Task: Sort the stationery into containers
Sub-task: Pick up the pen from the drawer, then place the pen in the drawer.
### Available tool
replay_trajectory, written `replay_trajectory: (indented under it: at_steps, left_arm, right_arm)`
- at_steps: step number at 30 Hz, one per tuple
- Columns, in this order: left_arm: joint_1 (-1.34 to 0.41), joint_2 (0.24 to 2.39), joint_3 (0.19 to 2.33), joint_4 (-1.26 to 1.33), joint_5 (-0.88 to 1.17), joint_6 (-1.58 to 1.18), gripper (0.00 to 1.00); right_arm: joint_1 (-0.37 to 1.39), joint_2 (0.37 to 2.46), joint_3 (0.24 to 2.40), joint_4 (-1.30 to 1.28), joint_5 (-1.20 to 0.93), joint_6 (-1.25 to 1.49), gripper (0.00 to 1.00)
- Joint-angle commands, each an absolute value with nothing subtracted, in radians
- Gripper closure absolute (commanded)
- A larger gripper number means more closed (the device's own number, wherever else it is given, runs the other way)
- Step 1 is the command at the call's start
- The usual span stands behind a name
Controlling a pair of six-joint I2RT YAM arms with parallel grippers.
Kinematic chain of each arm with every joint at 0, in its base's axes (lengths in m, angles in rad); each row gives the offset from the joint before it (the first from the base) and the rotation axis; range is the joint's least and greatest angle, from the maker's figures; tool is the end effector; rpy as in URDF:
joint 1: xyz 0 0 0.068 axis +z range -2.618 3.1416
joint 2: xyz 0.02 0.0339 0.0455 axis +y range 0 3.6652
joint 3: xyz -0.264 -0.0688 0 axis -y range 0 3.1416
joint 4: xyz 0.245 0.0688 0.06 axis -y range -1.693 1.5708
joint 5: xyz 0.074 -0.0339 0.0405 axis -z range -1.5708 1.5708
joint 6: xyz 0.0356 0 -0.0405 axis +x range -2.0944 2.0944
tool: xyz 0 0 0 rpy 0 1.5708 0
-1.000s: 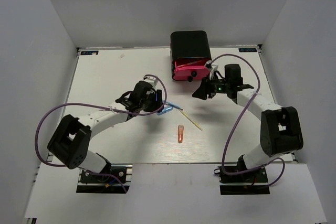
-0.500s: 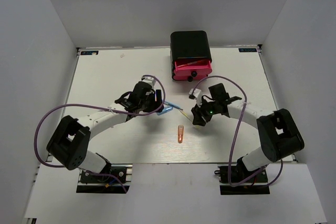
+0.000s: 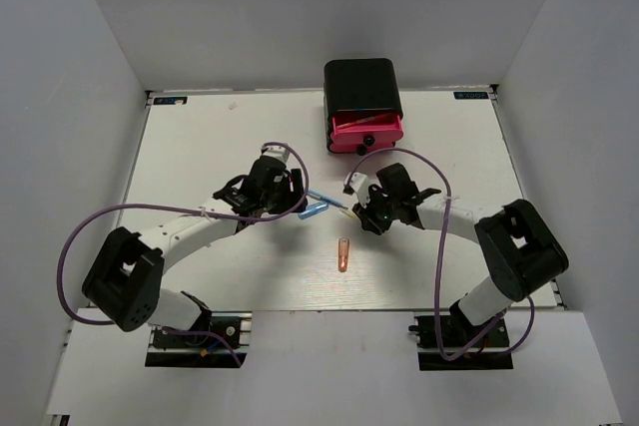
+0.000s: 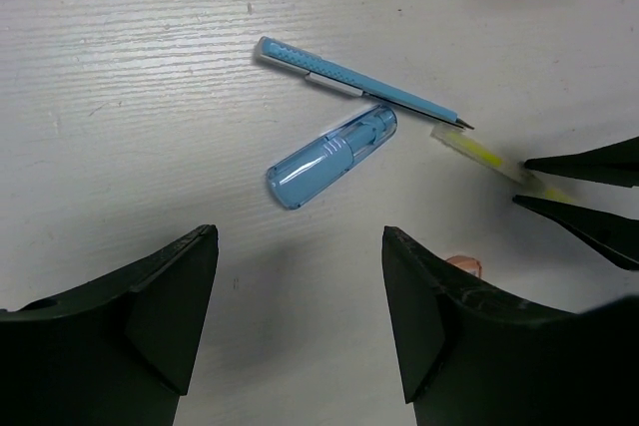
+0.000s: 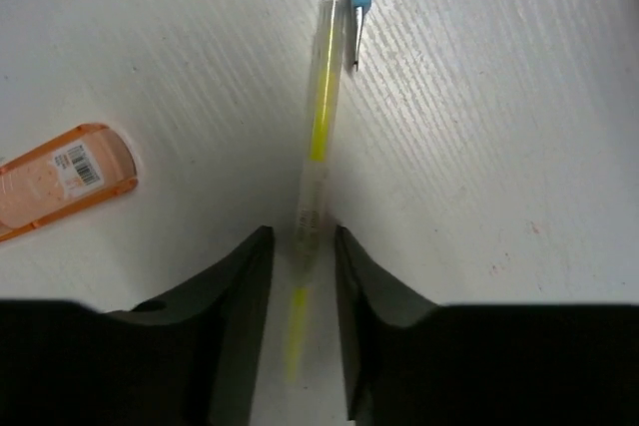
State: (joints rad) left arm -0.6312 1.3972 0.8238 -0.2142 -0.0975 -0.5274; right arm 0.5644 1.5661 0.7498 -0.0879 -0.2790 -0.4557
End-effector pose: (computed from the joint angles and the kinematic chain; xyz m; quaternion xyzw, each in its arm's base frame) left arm 0.2361 -0.1683 0.2135 0.0293 0.9229 -0.1710 0.3437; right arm 0.2459 0.1673 0.1550 -0.4966 0.7945 0.1488 0.3164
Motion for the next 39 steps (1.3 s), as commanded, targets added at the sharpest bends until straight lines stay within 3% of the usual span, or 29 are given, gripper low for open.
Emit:
replay_trajectory:
  at_steps: [1, 2, 6, 11, 18, 22, 32, 39]
  left_arm:
    - [-0.629, 1.347, 0.804, -0.225, -0.127, -0.545, 0.23]
    - [-0.629, 1.338, 0.804, -0.225, -0.136, -0.545, 0.23]
    - [-0.629, 1.338, 0.804, -0.225, -0.137, -0.545, 0.23]
    - [-0.629, 1.338, 0.804, -0.225, -0.137, -0.545, 0.24]
    - [-0.629, 1.338, 0.795, -0.216, -0.126, -0.545, 0.25]
    - [-0.629, 1.338, 0.795, -0.216, -0.126, -0.545, 0.25]
    - [-0.629, 1.308, 0.767, -0.207, -0.117, -0.545, 0.25]
    - [-0.629, 1.267, 0.747, -0.207, -0.126, -0.545, 0.25]
  right_arm:
    - [0.587, 1.571, 0.713, -0.069, -0.157, -0.454, 0.66]
    - [0.592, 1.566, 0.689, -0.052, -0.140, -0.460, 0.75]
    - [0.592, 1.526, 0.638, -0.035, -0.057, -0.503, 0.86]
    - [0.584, 1.415, 0.572, -0.060, -0.159, -0.538, 1.00]
    - [0.566, 1.175, 0.606, -0.023, -0.399, -0.560, 1.00]
    - [0.549, 1.149, 0.693, 0.070, -0.463, -0.528, 1.00]
    - [0.462, 1.354, 1.050, 0.285, -0.455, -0.462, 1.00]
    - [0.365, 1.532, 1.244, 0.339, -0.650, -0.435, 1.00]
